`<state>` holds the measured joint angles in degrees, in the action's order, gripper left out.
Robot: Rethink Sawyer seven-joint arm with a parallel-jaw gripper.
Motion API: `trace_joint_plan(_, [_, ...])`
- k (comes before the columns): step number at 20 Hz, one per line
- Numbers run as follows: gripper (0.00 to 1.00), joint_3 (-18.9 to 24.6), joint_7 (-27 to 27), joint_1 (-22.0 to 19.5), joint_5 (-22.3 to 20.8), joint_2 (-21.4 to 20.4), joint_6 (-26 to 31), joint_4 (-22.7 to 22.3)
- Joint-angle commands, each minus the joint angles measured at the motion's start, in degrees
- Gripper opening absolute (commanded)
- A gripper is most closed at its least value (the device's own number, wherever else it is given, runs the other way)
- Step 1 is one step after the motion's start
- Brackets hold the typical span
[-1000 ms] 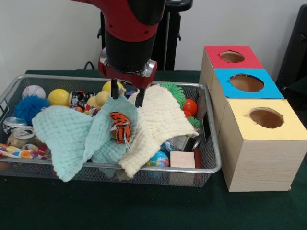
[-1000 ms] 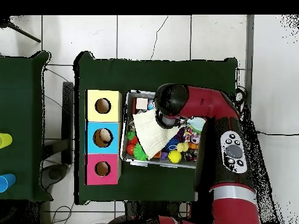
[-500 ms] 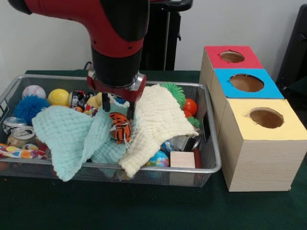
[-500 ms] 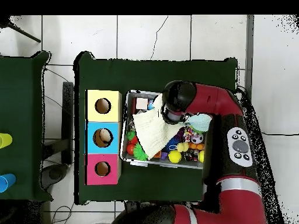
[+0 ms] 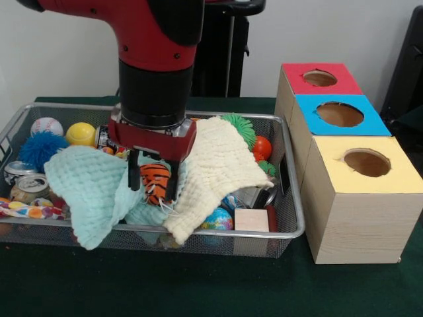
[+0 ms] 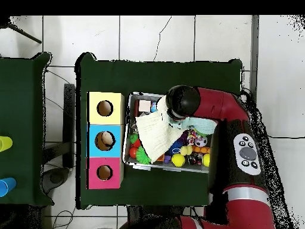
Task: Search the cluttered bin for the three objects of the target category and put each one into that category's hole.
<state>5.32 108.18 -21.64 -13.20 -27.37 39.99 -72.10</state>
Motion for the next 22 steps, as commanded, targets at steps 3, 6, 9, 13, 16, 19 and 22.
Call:
trace_joint_plan(3, [1.0,3.9,0.3,0.7,2.1,-0.4,6.3,-4.3])
trace_joint_plan(6, [1.0,3.7,-0.9,0.8,2.1,-0.2,9.3,-3.7])
trace_joint_plan(9, [1.0,3.7,-1.6,0.8,1.8,0.0,11.2,-3.4])
trace_joint_plan(13, [1.0,3.8,-2.5,0.6,0.6,1.2,10.4,-2.4])
trace_joint_plan(16, [1.0,4.4,-3.2,0.1,-0.1,3.2,8.9,-1.3])
trace_joint_plan(19, [1.0,4.1,-3.0,0.2,-0.5,4.2,8.8,-0.9])
trace_joint_plan(22, [1.0,3.7,-2.7,0.6,-1.0,5.2,8.2,-0.6])
